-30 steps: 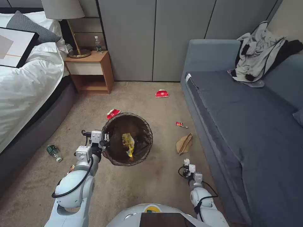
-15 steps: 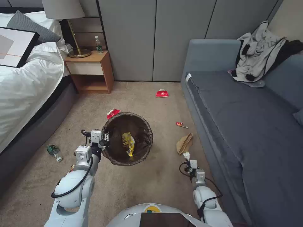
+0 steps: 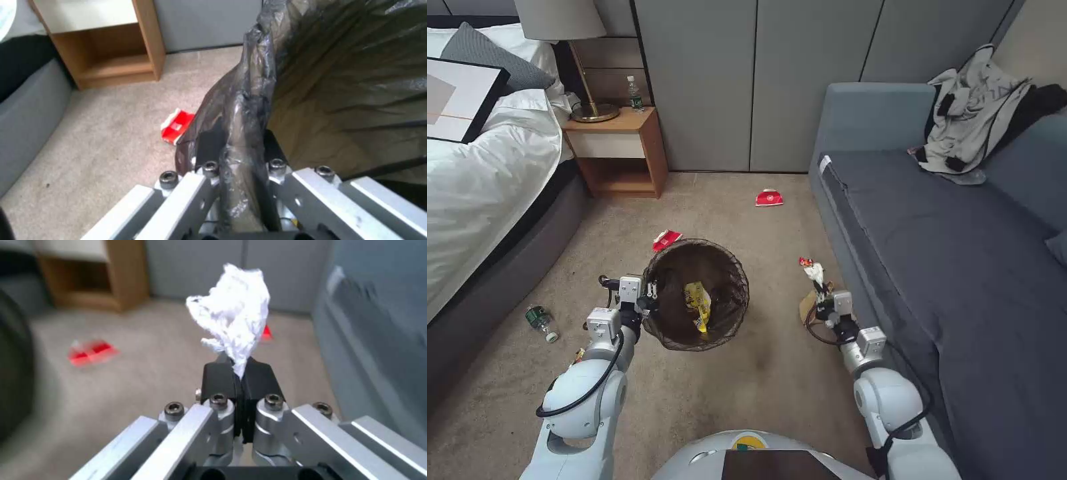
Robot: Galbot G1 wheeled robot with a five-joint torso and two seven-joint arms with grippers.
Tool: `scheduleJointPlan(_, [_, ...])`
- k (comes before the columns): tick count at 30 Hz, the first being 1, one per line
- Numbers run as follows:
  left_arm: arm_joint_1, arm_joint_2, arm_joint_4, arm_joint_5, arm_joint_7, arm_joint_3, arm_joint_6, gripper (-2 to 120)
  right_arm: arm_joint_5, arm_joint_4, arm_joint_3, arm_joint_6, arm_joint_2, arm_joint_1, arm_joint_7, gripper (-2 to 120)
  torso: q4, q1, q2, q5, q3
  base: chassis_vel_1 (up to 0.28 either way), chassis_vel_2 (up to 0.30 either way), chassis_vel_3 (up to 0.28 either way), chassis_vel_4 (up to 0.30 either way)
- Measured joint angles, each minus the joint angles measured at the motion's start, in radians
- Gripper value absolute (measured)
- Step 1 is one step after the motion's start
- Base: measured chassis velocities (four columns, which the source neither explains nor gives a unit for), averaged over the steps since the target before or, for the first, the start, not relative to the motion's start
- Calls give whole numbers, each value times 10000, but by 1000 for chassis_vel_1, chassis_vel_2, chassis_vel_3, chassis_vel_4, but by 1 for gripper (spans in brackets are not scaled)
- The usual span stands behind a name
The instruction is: Pick up the trash bin, then pick up the garbage from the floor and place it into the trash bin.
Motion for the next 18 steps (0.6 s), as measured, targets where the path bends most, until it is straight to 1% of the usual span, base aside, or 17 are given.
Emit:
scheduleJointPlan(2, [-4,1,8,-15,-4,0,13,3,85,214,-46,-101,-23,-1,-43,0,0,0,0,-1,0,0,0,0,0])
scheduleJointPlan(4, [-21,2,37,-79,-41,11,61,3,316,799,-234,-416,-93,39,-168,0,-1,0,0,-1,0,0,0,0,0])
scheduleJointPlan(5, [-61,2,81,-151,-108,30,125,3,476,1429,-535,-844,-144,257,-320,0,0,0,0,-1,0,0,0,0,0])
scheduleJointPlan(10, [-117,11,118,-199,-163,66,216,3,789,1912,-976,-1349,-273,518,-485,0,1,0,0,-1,0,0,0,0,0])
scheduleJointPlan(11, [-140,23,121,-217,-186,92,263,3,1103,2062,-1192,-1564,-360,638,-558,0,1,0,0,-1,0,0,0,0,0])
scheduleJointPlan(12, [-140,23,121,-217,-186,92,263,3,1103,2062,-1192,-1564,-360,638,-558,0,1,0,0,-1,0,0,0,0,0])
scheduleJointPlan(15, [-234,63,132,-323,-289,184,444,3,2479,2343,-2252,-2400,-721,1124,-510,0,0,0,0,-1,0,0,0,0,0])
scheduleJointPlan(17, [-243,67,135,-329,-300,196,460,3,2597,2345,-2430,-2463,-752,1167,-485,0,1,0,0,0,0,0,0,0,0])
scheduleJointPlan(18, [-260,81,146,-336,-323,216,494,3,2821,2341,-2901,-2575,-824,1276,-402,0,0,0,0,0,0,0,0,0,0])
